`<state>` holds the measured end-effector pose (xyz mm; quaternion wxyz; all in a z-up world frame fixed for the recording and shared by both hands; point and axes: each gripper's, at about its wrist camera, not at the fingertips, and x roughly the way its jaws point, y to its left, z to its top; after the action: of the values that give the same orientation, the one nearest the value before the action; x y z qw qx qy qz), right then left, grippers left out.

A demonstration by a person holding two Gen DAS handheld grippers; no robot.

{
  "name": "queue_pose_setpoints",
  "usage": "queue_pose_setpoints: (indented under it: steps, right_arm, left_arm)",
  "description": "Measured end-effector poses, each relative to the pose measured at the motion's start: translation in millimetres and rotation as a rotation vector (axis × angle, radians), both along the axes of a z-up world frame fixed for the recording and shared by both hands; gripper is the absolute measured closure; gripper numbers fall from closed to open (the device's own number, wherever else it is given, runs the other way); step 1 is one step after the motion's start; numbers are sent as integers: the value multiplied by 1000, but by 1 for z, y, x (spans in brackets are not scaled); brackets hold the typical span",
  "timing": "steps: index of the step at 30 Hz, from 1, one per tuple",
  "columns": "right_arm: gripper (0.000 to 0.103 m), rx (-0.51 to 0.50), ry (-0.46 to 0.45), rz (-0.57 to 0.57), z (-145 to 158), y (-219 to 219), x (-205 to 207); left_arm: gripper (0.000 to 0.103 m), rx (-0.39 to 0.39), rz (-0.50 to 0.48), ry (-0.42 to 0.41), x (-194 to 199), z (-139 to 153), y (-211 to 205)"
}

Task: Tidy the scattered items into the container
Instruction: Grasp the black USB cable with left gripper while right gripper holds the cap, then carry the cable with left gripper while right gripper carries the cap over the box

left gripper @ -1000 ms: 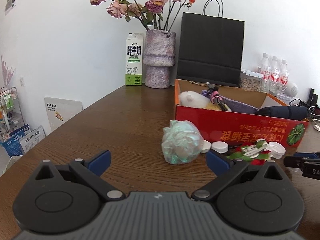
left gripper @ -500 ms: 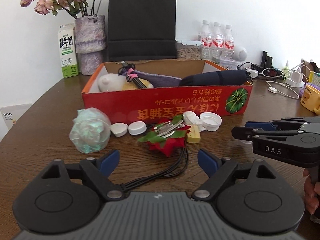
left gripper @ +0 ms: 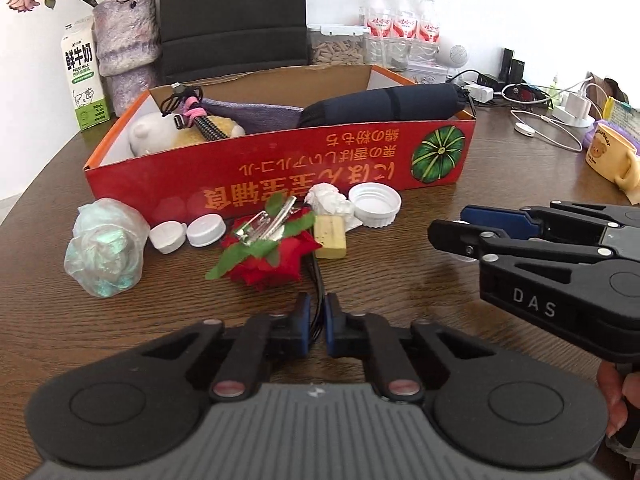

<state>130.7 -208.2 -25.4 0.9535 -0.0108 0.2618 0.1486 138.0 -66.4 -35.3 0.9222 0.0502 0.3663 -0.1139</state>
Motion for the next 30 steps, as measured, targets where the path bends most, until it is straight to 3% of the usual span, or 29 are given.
queue_pose_setpoints:
  steps: [5, 16, 30]
  right_arm:
    - [76, 8, -4, -2, 0, -2, -1]
    - [76, 12, -50, -11, 6, -3, -8]
    - [76, 84, -173, -16, 68, -12, -16]
  left_arm:
    - [99, -38, 21, -13, -5, 1, 3]
    - [100, -120, 20, -149, -30, 38, 16]
    - [100, -252, 50, -283, -30, 94, 38]
